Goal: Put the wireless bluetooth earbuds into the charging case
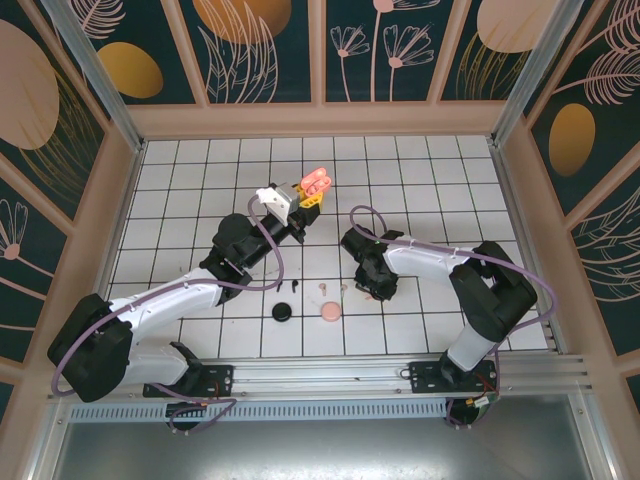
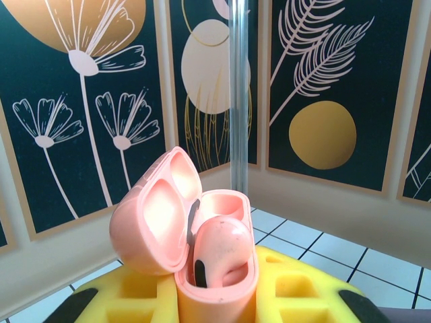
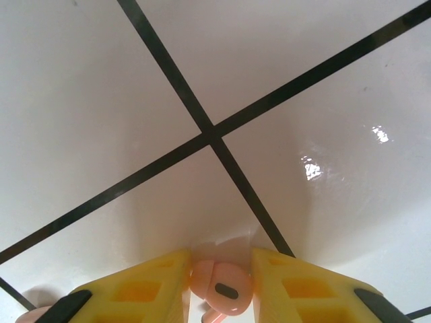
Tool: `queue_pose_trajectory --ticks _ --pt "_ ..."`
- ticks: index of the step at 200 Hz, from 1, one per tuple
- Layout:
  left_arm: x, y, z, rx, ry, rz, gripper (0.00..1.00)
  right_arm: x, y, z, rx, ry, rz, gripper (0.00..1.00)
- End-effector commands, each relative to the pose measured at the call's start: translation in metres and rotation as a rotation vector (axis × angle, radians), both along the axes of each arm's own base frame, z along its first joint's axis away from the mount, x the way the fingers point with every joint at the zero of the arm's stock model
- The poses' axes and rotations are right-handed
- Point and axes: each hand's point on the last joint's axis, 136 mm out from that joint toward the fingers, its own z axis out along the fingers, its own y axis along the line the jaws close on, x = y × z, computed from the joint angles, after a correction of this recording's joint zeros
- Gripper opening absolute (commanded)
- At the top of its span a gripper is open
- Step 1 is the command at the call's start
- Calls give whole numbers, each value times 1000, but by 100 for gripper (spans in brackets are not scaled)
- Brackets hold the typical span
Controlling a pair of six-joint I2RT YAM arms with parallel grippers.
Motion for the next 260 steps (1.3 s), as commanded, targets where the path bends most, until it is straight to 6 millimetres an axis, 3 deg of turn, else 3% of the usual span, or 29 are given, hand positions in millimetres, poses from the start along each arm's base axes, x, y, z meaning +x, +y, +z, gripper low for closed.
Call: queue_pose_trajectory --ticks 1,36,71,123,183,234,260 --pt "-6 -3 11 -26 -25 -27 0 -6 -8 -6 -22 17 4 27" --pt "-5 -2 12 -22 -19 -26 0 1 -12 2 -47 -24 35 23" --pt "-6 -1 14 -11 -21 -21 0 30 -19 32 -104 -176 102 21" --pt "-11 8 4 40 -32 10 0 83 -10 126 -91 -611 255 21" --pt "-14 10 -11 76 -15 7 0 101 -3 228 -50 -1021 415 21" --pt "-10 -4 -17 115 13 -37 0 114 21 328 -45 -1258 548 21" --pt "-8 -9 -20 127 25 -54 0 113 37 370 2 -1349 618 22"
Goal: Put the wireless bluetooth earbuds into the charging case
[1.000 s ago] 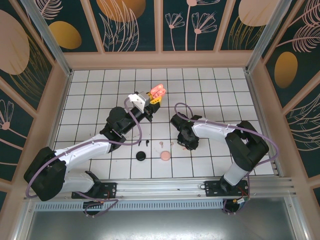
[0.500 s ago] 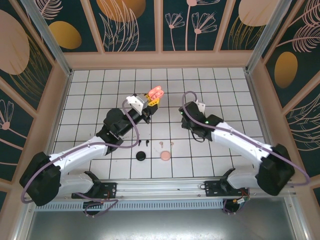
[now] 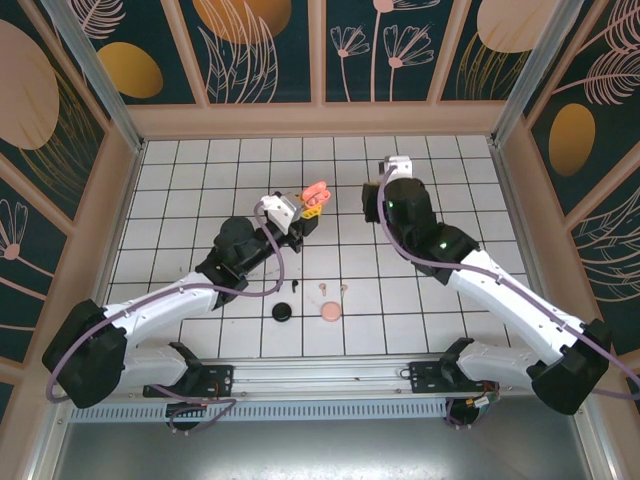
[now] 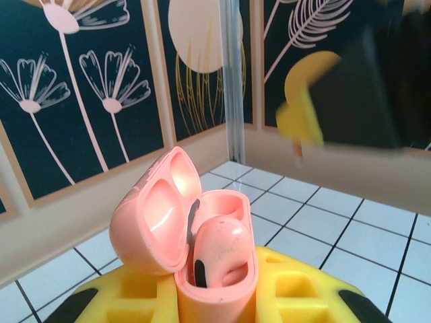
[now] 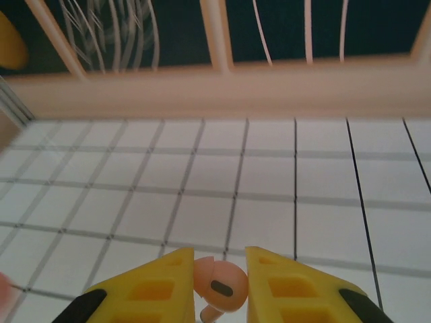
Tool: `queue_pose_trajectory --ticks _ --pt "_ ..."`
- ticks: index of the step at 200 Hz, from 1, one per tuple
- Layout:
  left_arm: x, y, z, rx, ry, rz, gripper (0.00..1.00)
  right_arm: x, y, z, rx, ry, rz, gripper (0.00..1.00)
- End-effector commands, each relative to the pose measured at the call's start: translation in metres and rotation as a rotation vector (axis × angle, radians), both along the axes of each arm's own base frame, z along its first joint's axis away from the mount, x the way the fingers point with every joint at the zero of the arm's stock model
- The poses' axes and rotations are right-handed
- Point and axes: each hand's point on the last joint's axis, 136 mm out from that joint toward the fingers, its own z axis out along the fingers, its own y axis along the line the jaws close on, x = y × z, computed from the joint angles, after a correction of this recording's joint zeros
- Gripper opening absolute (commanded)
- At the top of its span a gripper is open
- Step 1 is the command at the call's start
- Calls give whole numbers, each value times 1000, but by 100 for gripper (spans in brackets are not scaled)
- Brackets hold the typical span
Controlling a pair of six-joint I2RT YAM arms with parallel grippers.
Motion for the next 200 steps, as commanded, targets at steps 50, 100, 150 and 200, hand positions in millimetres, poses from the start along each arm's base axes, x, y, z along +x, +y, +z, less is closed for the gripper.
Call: queue_pose_trajectory --ticks 50,100,150,200 --pt "4 -18 15 16 -21 -54 0 -8 57 88 34 -180 342 22" --pt "7 -26 22 9 -21 -73 0 -9 63 78 11 -166 402 21" --pt "7 -26 27 1 -25 -76 0 -9 68 55 8 -108 450 21" --pt "7 -25 29 -1 -30 -71 0 -11 71 34 3 -58 470 21"
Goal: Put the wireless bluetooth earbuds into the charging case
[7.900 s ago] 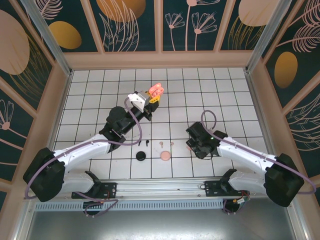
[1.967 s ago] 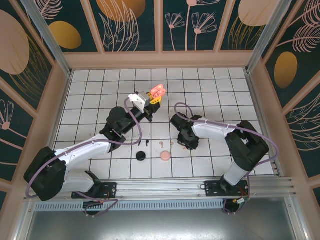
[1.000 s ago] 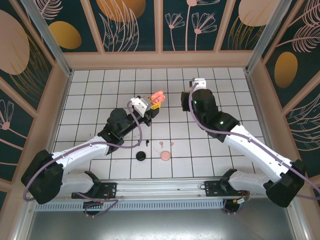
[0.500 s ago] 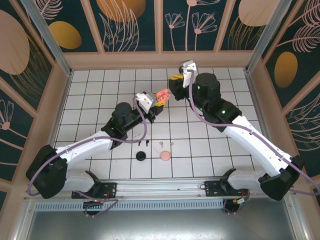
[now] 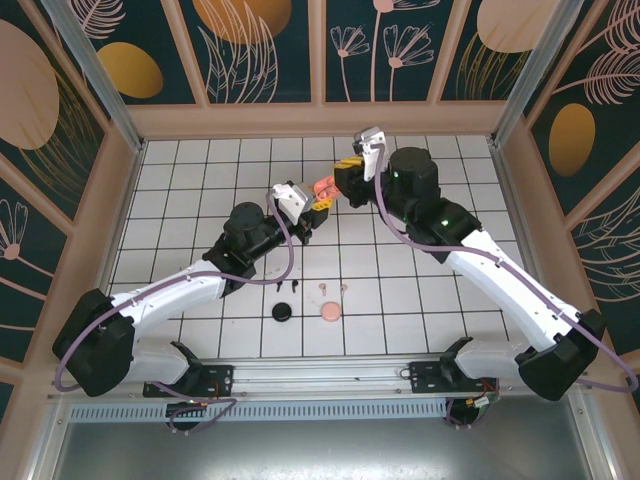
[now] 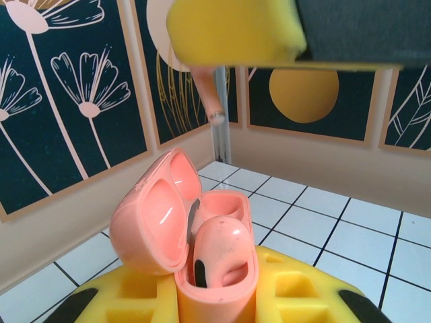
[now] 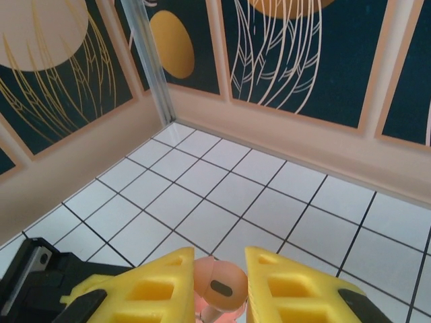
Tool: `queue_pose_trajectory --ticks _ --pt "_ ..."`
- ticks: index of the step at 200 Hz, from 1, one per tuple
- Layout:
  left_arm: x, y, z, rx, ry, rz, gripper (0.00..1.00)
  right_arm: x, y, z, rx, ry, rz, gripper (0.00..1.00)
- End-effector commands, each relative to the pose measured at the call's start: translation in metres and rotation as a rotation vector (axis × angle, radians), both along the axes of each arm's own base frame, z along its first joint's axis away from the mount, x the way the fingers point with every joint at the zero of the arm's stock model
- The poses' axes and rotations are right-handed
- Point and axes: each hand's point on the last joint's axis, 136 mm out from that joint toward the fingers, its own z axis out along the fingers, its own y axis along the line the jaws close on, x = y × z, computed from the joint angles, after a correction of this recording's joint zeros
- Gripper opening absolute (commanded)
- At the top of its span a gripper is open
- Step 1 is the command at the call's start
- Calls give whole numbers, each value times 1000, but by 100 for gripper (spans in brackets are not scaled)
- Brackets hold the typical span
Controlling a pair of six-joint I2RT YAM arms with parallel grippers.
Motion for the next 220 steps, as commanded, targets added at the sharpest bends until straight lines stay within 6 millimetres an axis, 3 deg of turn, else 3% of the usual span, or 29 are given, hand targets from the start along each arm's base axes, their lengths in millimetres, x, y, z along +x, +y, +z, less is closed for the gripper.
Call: queue_pose_trajectory --ticks 1,167,220 --pt "-2 -5 17 -21 -36 -20 0 -1 4 -13 -14 23 30 21" --pt "-4 -5 26 -47 -37 -29 0 9 -4 -47 -77 71 -41 19" --pt "-3 -8 27 -52 -35 -35 0 3 -2 -52 -144 42 -41 18"
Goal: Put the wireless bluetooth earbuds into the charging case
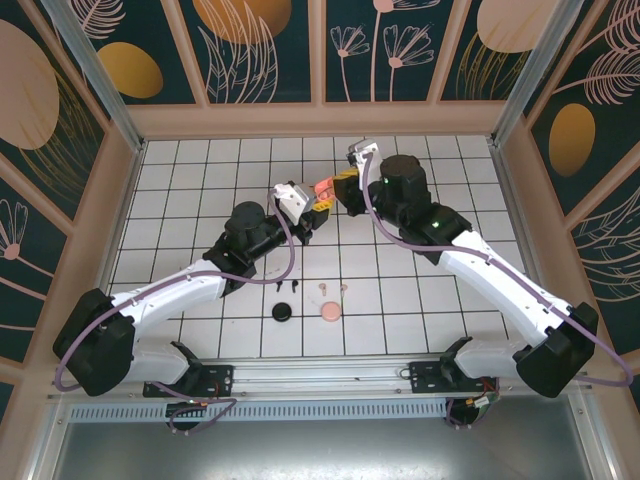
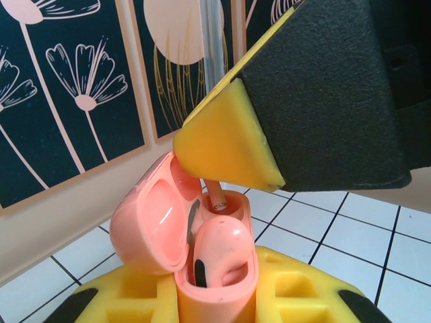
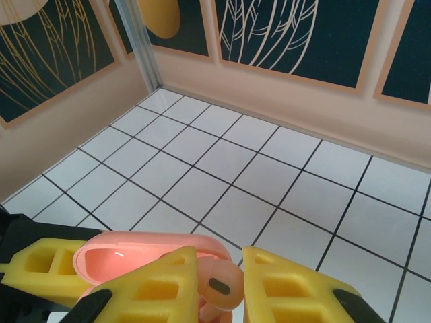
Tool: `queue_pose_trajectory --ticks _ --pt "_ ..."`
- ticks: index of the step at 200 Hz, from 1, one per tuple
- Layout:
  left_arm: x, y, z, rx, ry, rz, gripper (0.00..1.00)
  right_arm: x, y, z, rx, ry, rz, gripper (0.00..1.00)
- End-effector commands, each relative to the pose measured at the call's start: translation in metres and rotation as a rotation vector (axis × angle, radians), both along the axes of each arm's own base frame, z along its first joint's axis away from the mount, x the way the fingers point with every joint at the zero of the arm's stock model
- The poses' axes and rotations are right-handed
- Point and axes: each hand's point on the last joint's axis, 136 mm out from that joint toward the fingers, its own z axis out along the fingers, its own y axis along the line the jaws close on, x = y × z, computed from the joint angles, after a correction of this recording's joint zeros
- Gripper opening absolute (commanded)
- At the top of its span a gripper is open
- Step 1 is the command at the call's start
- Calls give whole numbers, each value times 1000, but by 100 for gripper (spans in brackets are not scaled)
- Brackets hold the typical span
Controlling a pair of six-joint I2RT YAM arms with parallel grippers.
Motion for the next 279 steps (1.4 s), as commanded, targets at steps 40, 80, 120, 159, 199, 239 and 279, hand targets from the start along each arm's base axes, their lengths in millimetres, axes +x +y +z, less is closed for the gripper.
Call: queue_pose_trajectory --ticks 40,80,120,159,199,239,279 --pt "-1 -8 33 -67 -52 -32 0 -7 2 -25 -149 -25 -16 17" --pt "0 -9 34 -70 -52 -34 0 -16 4 -34 -214 -50 -13 16" --pt "0 -9 34 -71 -51 -32 0 -21 8 -40 -252 -55 2 16" --pt "1 -9 35 -75 -52 -31 0 -25 8 -46 -279 -56 9 17" --pt "1 -10 35 -77 -50 -34 0 -27 12 -48 -293 -62 21 19" --pt "1 -10 34 -76 -49 -34 0 -23 16 -45 -297 -68 18 21" --pt "0 -10 34 -77 -49 -36 0 -19 13 -43 -300 -75 -6 24"
